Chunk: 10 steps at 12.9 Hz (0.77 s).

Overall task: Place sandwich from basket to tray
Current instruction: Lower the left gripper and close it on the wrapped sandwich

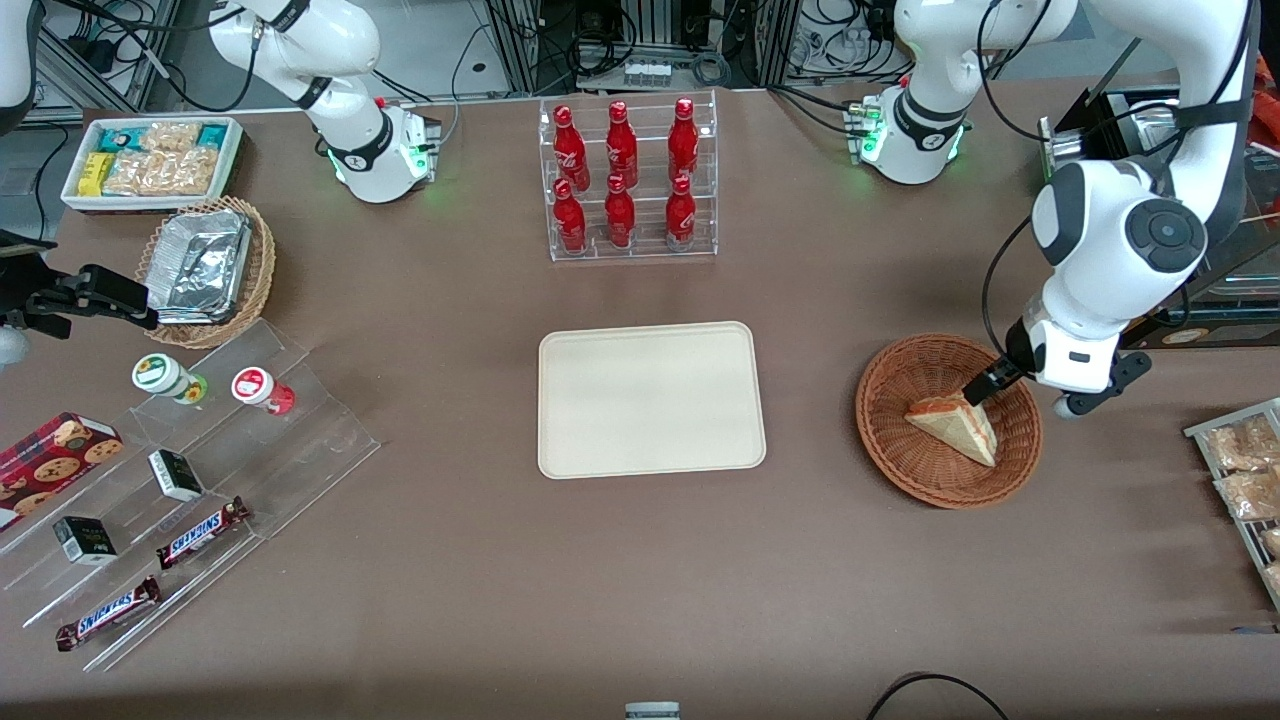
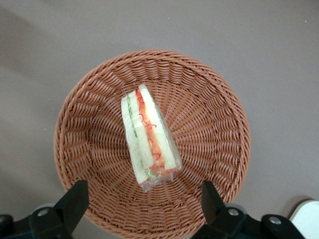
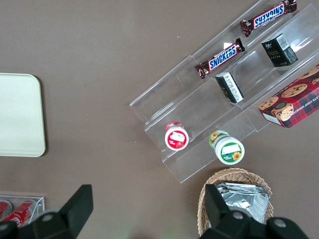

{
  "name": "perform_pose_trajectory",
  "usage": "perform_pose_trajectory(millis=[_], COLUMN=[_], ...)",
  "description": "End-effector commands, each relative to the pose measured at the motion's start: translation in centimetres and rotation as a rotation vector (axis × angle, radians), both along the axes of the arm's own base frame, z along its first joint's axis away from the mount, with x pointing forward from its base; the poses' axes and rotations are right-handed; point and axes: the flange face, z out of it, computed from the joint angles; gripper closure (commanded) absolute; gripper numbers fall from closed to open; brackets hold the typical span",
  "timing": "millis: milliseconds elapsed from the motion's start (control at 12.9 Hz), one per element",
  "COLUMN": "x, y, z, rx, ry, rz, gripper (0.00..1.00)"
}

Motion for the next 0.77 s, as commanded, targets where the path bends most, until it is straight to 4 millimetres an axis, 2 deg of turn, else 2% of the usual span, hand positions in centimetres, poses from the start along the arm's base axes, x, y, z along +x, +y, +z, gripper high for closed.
perform_pose_trajectory(millis=[0, 232, 697], x=[0.7, 0.9, 0.0], y=[-0.2, -0.2, -0.1], z=[-2.5, -4.6, -7.0], rx=[-0.015, -0.018, -0.020], ry=[-0.018, -0.022, -0.013], rz=[0.047, 0.062, 0.082], gripper=[0.00, 0.00, 0.00])
